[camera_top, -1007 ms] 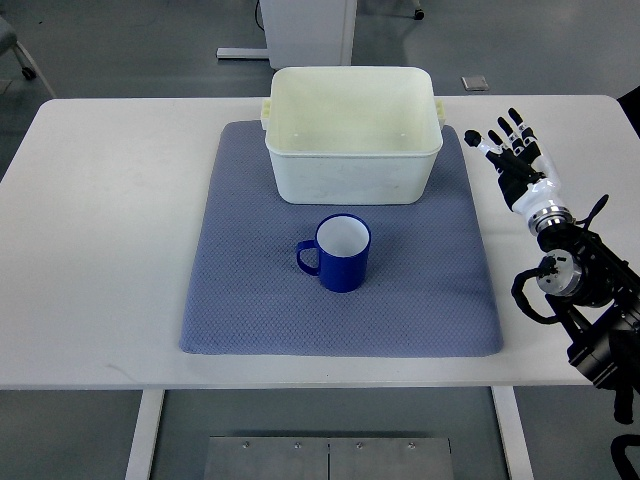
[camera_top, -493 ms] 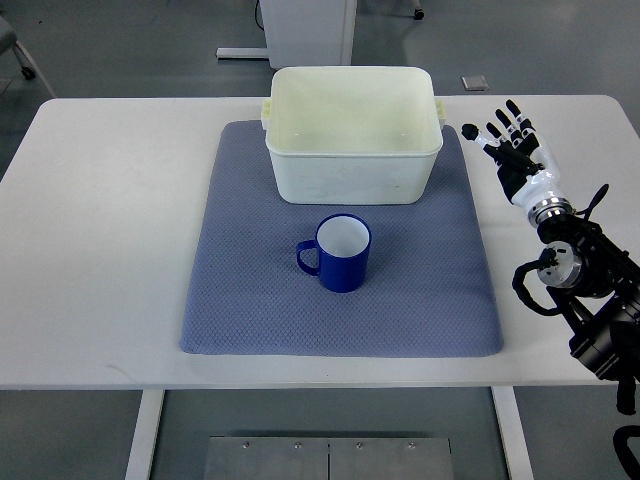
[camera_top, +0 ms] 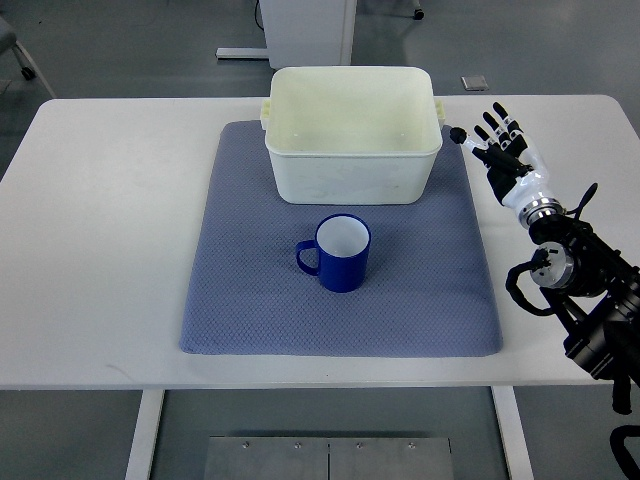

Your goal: Place cup in box with right hand

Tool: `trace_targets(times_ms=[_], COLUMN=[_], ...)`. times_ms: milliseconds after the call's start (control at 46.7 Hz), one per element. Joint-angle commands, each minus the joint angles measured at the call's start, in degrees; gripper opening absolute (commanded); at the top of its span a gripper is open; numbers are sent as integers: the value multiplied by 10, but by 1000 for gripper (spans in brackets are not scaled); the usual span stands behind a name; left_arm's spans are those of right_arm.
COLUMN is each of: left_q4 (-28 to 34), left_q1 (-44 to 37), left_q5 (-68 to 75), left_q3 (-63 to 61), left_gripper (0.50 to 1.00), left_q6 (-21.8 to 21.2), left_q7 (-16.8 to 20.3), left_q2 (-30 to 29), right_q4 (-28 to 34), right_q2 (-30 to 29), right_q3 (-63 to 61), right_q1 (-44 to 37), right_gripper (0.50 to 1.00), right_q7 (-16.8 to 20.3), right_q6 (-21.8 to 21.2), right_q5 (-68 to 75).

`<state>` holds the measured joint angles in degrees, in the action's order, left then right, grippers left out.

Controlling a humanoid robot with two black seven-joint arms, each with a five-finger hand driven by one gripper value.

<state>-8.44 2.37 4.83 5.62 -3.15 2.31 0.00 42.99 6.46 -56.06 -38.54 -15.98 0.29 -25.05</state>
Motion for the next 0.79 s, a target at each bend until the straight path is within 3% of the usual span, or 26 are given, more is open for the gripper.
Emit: trace_targets(times_ms=[0,771], left_q4=[0,0], left_q1=[0,0], left_q5=[0,0], left_q3=[1,-1], left_gripper=[1000,1000], left_q6=[0,0], left_q7=[0,0], left_q2=[0,0], right_q4=[1,19], right_q2=[0,45], right_q3=[2,3], right_q1=[-3,-55], right_gripper=[1000,1000], right_q7=[-2,0], right_q6=[1,1], right_q5=[0,-1])
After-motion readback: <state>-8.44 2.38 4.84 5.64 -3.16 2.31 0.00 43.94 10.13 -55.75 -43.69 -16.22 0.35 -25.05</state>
